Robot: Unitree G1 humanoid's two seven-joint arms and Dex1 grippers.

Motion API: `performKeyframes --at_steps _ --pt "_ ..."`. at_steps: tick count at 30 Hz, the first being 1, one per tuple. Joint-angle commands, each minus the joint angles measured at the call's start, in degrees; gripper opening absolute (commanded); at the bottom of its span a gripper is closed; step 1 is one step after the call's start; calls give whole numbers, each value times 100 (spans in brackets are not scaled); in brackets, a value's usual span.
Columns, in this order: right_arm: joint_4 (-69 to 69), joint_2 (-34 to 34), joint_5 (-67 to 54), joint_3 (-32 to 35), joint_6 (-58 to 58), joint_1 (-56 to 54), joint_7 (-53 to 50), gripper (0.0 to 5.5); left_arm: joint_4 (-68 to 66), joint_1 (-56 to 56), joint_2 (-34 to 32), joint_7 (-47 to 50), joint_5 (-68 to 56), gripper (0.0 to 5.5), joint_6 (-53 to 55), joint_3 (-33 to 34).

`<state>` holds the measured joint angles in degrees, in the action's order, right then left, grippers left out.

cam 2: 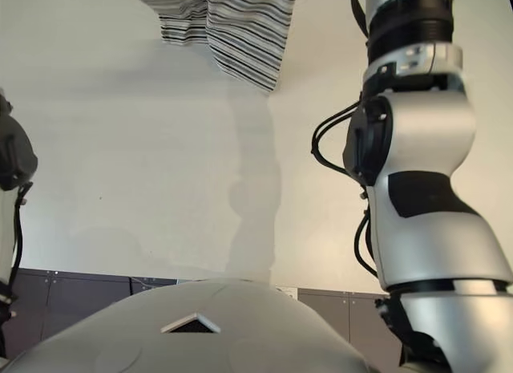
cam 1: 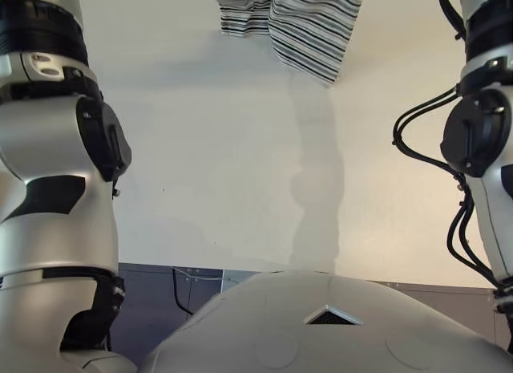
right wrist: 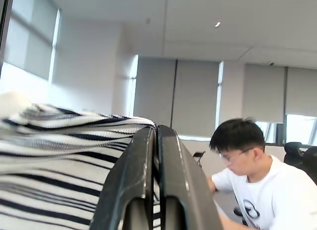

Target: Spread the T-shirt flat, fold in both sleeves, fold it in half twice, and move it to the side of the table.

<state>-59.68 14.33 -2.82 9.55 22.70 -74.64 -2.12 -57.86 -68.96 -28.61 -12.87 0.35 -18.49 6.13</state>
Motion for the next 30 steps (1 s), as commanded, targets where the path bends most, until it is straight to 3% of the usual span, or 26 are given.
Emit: performKeyframes --at_steps 1,5,11,15,18,22,26,30 --pt "-2 -8 -210 226 631 -292 8 10 -170 -327 36 142 -156 11 -618 243" --pt "1049 -182 -382 -58 442 713 948 10 527 464 94 -658 -582 11 -811 336" --pt "3549 144 -714 -491 -1298 3208 2133 10 3086 3353 -248 -2303 -1350 11 453 172" --pt "7502 1199 -3791 -99 -4037 5569 3481 10 7057 6145 -966 -3166 -3625 11 2676 596" --pt "8928 2270 -4845 134 -4909 7641 4635 10 8553 8093 -1278 -3508 -4374 11 3373 822" --pt "8896 3344 -3267 -841 -4313 10286 5967 10 8707 10268 -1551 -4358 -3266 11 2858 237" --pt "7837 3342 -1270 -2053 -3240 10355 5769 10 7363 10692 -1631 -4133 -968 11 1664 -1052" --pt "8004 3546 -1166 -1819 -2850 10598 5921 10 7197 10978 -1529 -3522 -219 11 1290 -1084"
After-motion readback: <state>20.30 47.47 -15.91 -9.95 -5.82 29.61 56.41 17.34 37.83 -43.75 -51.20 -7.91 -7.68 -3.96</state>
